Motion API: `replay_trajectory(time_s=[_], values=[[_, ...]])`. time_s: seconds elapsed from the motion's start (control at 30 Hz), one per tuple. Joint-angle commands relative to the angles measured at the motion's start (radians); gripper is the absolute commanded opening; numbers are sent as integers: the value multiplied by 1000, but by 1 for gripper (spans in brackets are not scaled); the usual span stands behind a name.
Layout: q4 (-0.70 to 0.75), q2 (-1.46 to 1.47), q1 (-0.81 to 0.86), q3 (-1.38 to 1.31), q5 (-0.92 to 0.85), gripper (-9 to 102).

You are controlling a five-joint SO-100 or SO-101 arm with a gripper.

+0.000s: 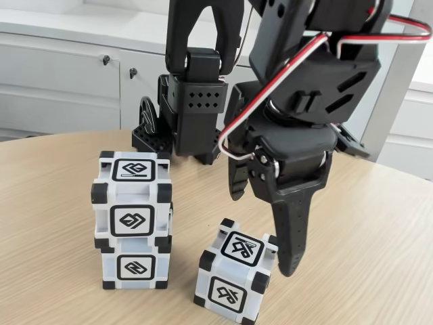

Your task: Stack cubes from left to right.

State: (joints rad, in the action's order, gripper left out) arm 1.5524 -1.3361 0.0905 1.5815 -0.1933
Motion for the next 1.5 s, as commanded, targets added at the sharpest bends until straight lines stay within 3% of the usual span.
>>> replay_trajectory(time_s=[0.0,0.57,0.87,1.47], values=[[6,-11,11,-21,-64,37],[-8,-6,97,-23,-377,38],[-291,-5,97,-6,-399,39],[-293,-5,112,-3,-574,39]])
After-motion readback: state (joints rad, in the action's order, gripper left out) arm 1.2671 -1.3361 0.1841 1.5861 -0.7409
